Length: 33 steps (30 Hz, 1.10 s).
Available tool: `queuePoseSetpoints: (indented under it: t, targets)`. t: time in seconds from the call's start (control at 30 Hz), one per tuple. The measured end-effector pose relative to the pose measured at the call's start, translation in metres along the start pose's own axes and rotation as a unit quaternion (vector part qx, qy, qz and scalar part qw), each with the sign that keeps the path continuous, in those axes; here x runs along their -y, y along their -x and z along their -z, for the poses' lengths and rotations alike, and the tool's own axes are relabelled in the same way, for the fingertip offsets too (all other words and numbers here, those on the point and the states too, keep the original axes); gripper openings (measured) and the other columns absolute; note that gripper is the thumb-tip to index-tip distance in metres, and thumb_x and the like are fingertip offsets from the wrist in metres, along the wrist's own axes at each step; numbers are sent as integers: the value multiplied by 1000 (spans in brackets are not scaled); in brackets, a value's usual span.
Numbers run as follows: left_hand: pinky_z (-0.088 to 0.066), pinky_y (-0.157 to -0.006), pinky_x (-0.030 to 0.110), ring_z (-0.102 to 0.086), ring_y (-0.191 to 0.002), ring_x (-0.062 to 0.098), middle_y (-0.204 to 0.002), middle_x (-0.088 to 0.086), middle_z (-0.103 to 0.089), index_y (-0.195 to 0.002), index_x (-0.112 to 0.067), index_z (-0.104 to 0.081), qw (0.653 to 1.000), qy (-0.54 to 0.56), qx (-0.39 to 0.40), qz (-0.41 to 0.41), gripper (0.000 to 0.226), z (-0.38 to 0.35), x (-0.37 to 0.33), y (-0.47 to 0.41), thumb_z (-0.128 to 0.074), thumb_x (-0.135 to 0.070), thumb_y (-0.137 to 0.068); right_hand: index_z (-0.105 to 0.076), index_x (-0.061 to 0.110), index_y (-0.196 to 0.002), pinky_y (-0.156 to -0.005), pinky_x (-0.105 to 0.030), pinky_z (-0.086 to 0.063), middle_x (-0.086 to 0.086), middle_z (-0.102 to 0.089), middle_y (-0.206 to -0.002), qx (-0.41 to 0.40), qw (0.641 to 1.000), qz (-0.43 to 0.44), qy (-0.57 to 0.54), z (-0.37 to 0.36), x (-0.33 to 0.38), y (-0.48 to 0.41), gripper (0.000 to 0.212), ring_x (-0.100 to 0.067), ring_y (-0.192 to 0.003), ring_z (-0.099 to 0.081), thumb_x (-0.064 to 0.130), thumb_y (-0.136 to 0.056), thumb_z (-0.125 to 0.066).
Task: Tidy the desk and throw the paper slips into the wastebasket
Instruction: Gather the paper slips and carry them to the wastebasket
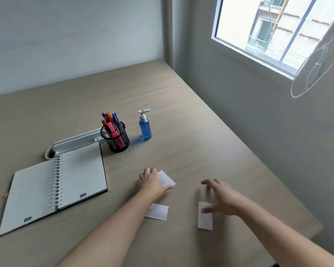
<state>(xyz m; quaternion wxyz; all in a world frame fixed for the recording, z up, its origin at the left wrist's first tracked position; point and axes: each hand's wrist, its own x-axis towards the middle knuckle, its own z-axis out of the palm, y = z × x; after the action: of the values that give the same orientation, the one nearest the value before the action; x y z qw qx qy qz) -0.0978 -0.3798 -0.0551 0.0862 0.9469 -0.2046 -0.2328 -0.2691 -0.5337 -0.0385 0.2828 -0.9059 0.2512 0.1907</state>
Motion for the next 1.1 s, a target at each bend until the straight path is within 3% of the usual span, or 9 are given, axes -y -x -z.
queuePoseSetpoints:
  t: [0.17, 0.47, 0.63, 0.73, 0.8, 0.87, 0.97, 1.03, 1.1]
  targets:
    - [-41, -99, 36, -41, -127, 27, -136, 7, -42, -129, -14, -44, 999, -13, -42, 18, 74, -9, -9, -3, -72, -49, -70, -21, 25, -144, -113, -35, -32, 4, -22, -155, -40, 996, 7, 74, -27, -9, 22, 111, -19, -141, -23, 53, -54, -79]
    - [-39, -102, 36, -40, -128, 28, -137, 10, -42, -127, -12, -44, 999, 6, -28, 30, 72, -11, -19, -1, -78, -36, -68, -43, 22, -120, -101, -40, -42, -2, -31, -146, -43, 992, -6, 115, -37, -6, 14, 80, -26, -134, -29, 42, -54, -83]
    - [-47, -82, 31, -59, -107, 29, -117, 13, -65, -108, -10, -57, 992, 122, -41, -16, 34, -13, -16, 13, -70, -21, -79, -46, 18, -116, -91, -41, -46, -2, -38, -138, -42, 992, -23, 112, -32, -4, 9, 73, -28, -126, -36, 39, -57, -82]
    - [-47, -93, 33, -62, -111, 28, -115, 12, -69, -113, -10, -65, 973, 229, -20, -35, 32, -13, -10, 21, -69, -19, -82, -61, 23, -81, -78, -29, -45, -6, -59, -109, -109, 993, -22, -24, -28, -10, 1, 17, -23, -104, -55, 29, -72, -74]
    - [-50, -85, 34, -67, -91, 25, -93, 7, -73, -91, -16, -70, 950, 305, 36, -61, 9, -12, -4, 24, -64, -13, -84, -54, 30, -56, -67, -25, -39, -2, -60, -80, -142, 971, -56, -184, -25, -11, -2, 28, -15, -78, -56, 20, -77, -71]
    - [-49, -74, 32, -62, -75, 20, -80, 2, -69, -81, -20, -67, 920, 366, 108, -83, 18, -9, -1, 29, -59, -6, -88, -62, 25, -62, -60, -27, -38, -1, -59, -66, -131, 937, -54, -318, -18, -2, -3, 22, -12, -60, -50, 18, -82, -67]
    - [-50, -64, 21, -62, -73, 16, -79, 3, -66, -83, -17, -64, 885, 415, 193, -91, 21, -1, 1, 38, -54, 0, -90, -67, 9, -83, -45, -12, -33, 2, -54, -58, -75, 922, -12, -380, -7, 23, 1, 2, 0, -44, -44, 10, -84, -66]
    - [-52, -63, 19, -62, -71, 16, -81, 7, -66, -87, -12, -64, 868, 438, 216, -88, 15, 6, 6, 43, -56, 0, -89, -69, 3, -89, -44, -10, -34, 1, -57, -62, -66, 927, 3, -370, -7, 35, -5, 10, -2, -49, -46, 7, -80, -71]
    - [-53, -64, 20, -62, -71, 15, -84, 8, -66, -93, -10, -64, 864, 449, 210, -95, 10, 12, 14, 46, -63, -3, -85, -68, 4, -82, -55, -21, -38, -6, -60, -70, -69, 930, 15, -361, -10, 48, -12, 13, -12, -60, -48, 8, -74, -76]
